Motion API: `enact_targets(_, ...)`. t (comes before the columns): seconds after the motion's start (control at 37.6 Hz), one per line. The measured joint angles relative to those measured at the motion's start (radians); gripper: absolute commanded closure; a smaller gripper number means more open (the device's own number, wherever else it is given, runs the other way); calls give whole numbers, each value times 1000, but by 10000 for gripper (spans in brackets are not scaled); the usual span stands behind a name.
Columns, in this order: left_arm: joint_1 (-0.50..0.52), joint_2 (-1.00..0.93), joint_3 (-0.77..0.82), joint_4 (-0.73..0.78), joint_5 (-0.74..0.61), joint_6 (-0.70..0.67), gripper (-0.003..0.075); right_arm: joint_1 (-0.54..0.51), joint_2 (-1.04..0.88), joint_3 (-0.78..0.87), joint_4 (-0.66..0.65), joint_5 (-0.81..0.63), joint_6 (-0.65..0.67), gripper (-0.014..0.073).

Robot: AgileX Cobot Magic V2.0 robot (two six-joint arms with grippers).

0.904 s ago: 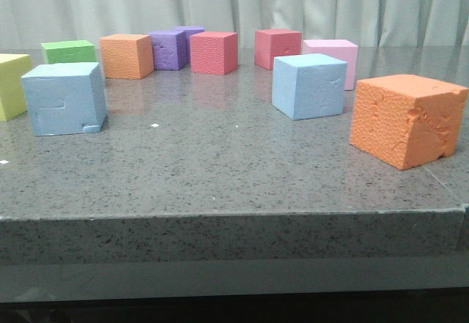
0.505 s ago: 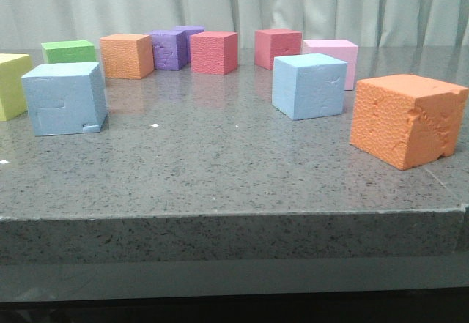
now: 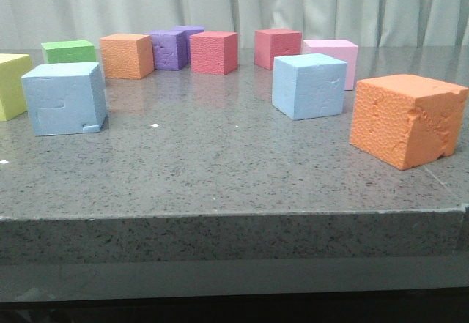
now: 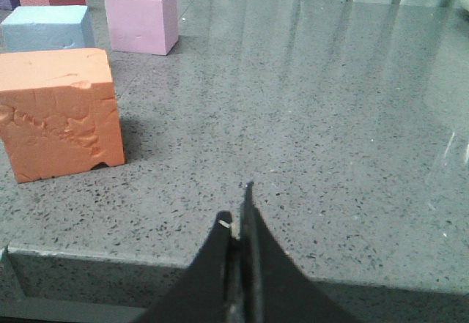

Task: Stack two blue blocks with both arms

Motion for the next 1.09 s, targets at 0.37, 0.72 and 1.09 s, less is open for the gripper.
enact_targets(0.37,0,0,0,0,0,0,741,0,0,0,0,0,0,661)
enact_targets(0.72,0,0,0,-27,-62,0,741,0,0,0,0,0,0,661)
enact_targets(1.09,0,0,0,-97,-233,0,741,0,0,0,0,-125,0,661)
